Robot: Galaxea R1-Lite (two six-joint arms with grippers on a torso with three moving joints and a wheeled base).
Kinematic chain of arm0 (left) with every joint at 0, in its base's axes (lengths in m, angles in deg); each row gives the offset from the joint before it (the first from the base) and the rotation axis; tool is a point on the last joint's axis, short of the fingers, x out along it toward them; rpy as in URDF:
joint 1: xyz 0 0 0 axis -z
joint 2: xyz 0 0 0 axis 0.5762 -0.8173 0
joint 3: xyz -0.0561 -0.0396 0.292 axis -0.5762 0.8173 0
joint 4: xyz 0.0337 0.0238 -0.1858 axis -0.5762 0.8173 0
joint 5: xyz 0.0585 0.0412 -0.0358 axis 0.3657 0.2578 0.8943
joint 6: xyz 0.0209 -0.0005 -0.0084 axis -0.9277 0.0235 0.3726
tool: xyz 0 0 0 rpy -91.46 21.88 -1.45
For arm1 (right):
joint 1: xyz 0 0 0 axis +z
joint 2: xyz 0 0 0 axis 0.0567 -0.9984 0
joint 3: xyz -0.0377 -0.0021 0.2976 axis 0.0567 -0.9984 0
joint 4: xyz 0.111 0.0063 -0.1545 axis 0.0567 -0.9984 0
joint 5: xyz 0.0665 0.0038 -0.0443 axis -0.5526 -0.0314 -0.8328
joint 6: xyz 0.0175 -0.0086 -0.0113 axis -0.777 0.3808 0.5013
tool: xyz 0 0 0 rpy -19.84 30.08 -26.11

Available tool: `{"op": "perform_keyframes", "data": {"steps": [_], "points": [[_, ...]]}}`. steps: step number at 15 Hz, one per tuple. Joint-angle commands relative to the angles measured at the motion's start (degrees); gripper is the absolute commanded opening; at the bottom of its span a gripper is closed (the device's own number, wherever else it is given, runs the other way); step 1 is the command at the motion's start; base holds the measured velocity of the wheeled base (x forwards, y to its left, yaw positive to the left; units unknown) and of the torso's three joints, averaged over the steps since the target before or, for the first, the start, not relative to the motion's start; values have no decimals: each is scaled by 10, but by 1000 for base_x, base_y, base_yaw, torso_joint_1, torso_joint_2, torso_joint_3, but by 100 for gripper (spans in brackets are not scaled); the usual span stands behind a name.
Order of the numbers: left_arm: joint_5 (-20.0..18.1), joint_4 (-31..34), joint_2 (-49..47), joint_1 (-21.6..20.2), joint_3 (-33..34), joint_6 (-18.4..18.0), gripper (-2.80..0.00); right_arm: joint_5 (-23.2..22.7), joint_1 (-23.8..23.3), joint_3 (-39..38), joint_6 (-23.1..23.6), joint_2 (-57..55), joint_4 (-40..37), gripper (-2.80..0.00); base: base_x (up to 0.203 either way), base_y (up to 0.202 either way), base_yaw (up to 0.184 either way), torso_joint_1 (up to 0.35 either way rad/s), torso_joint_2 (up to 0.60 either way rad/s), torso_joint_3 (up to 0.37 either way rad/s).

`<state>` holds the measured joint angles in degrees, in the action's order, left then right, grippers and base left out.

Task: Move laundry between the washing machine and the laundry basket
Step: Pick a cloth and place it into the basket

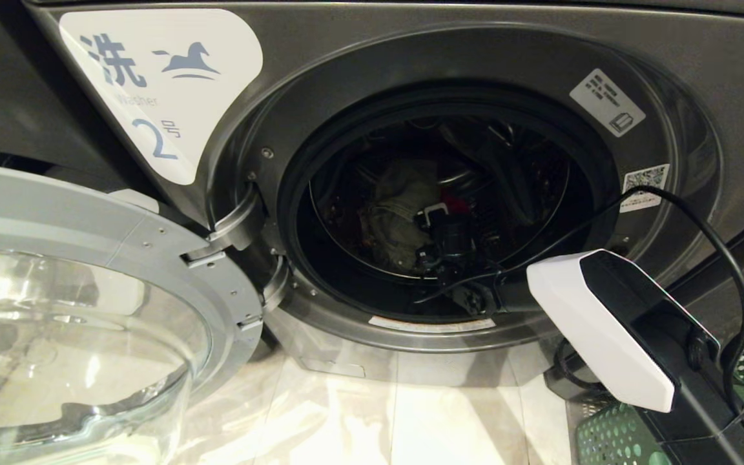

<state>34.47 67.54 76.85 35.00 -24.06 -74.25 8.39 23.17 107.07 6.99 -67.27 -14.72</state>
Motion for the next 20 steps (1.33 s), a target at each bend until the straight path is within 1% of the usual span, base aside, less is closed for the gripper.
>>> {"op": "perform_keyframes", "data": {"steps": [1,3,4,12,18,20], "points": [[0,-1,-1,0,23,0,-280,2,-9,1,-7,-9,16,0,0,0,0,0,0,0],[0,-1,-1,0,23,0,-280,3,-13,1,-8,-14,31,0,0,0,0,0,0,0],[0,-1,-1,0,23,0,-280,3,-13,1,-6,-13,32,-280,0,0,0,0,0,0],[0,-1,-1,0,23,0,-280,-7,-4,1,0,2,44,-280,0,0,0,0,0,0],[0,-1,-1,0,23,0,-280,0,37,-18,2,53,43,-280,0,0,0,0,0,0],[0,-1,-1,0,23,1,-280,1,50,-58,1,84,43,-280,0,0,0,0,0,0]]}}
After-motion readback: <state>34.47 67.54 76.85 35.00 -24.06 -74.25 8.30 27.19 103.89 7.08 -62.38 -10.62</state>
